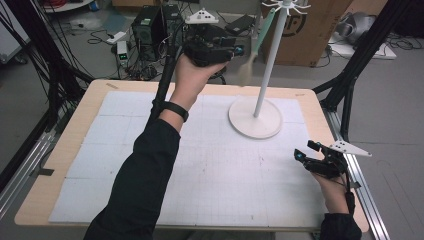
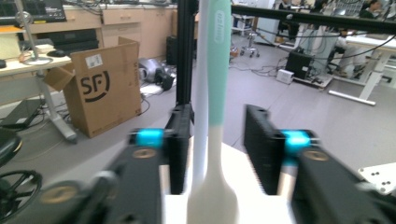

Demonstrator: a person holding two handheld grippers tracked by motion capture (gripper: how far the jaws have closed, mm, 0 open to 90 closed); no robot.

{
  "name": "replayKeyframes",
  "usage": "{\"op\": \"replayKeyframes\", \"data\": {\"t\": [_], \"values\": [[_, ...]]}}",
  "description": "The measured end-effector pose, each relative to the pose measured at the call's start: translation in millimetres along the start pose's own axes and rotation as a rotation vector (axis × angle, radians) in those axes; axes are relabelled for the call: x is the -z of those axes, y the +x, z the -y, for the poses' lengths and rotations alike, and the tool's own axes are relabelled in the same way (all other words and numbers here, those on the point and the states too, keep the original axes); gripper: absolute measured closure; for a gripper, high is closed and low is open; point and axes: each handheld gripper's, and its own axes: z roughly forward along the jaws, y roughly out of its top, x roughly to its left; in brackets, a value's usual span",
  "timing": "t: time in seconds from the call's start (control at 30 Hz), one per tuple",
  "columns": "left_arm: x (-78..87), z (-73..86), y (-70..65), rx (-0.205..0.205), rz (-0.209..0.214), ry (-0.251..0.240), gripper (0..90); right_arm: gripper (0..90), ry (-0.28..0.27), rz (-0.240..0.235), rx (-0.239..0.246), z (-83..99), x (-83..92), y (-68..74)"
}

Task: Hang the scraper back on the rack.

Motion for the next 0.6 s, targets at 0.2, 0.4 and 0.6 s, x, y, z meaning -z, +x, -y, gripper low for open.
{"op": "replayKeyframes", "data": {"t": [0.2, 0.4, 0.6], "values": [[41.6, 42.4, 11.6, -0.027, -0.024, 0.041, 30.9, 23.7, 0.009, 0.003, 0.007, 0.4, -1.3, 1.3], [108.4, 100.0, 31.2, -0.023, -0.031, 0.02, 23.9, 23.7, 0.018, 0.003, 0.017, 0.2, -3.3, 4.0], [180.2, 155.8, 49.2, -0.042, -0.081, 0.042, 18.9, 23.7, 0.048, 0.0, 0.032, 1.0, -7.6, 8.7]]}}
